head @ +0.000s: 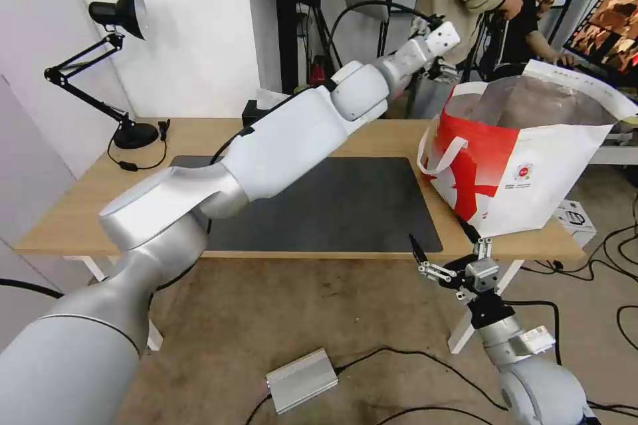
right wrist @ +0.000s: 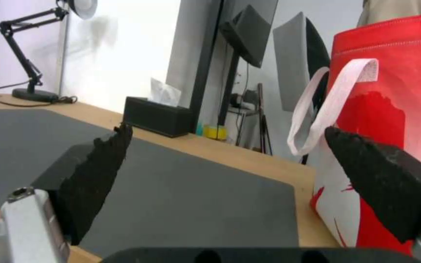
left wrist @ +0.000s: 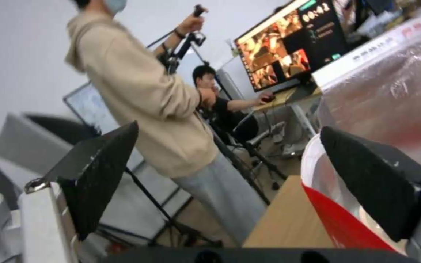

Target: Pick up the trash from the table and place it into the takeout bag.

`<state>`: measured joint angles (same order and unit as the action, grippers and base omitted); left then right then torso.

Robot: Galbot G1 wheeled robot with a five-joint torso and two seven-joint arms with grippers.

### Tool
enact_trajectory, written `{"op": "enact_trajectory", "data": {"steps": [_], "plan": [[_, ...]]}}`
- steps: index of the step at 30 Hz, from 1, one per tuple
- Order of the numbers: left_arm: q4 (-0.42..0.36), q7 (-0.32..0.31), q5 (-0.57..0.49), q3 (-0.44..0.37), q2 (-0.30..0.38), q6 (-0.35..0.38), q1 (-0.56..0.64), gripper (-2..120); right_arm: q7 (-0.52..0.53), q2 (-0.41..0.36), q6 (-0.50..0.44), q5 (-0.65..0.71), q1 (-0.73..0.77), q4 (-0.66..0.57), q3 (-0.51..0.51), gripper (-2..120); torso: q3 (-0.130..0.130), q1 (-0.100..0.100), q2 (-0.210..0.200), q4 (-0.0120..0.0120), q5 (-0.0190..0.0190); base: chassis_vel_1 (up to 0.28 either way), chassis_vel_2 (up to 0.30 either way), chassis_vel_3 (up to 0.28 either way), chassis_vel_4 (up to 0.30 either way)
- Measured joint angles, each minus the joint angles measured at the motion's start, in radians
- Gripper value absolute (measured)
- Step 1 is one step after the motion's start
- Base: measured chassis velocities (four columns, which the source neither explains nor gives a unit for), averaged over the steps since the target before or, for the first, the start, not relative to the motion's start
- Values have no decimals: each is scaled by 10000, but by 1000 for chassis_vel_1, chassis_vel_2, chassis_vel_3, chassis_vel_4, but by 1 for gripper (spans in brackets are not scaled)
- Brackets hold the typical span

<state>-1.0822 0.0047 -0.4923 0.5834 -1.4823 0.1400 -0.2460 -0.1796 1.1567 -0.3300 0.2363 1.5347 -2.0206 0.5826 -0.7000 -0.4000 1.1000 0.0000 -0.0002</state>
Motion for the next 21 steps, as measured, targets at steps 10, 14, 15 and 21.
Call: {"op": "enact_trajectory", "data": {"steps": [10,14,15,21], "plan": [[-2032,-847,-2390,-652,1636,-81,776,99,0,0,0,0,0,0,1,100,1,0,1,1,-1,0,0,0,0],[-2946,-1057,-2944,-964,2264,-215,1054,98,0,0,0,0,0,0,0,100,1,0,1,0,-1,0,0,0,0],[-3143,-1087,-3021,-1098,2399,-258,1148,97,0,0,0,0,0,0,1,100,1,0,1,0,-1,0,0,0,0],[-3959,-1174,-3194,-1737,3077,-529,1725,96,0,1,0,0,0,0,0,100,1,0,0,1,-2,0,0,0,0]]}}
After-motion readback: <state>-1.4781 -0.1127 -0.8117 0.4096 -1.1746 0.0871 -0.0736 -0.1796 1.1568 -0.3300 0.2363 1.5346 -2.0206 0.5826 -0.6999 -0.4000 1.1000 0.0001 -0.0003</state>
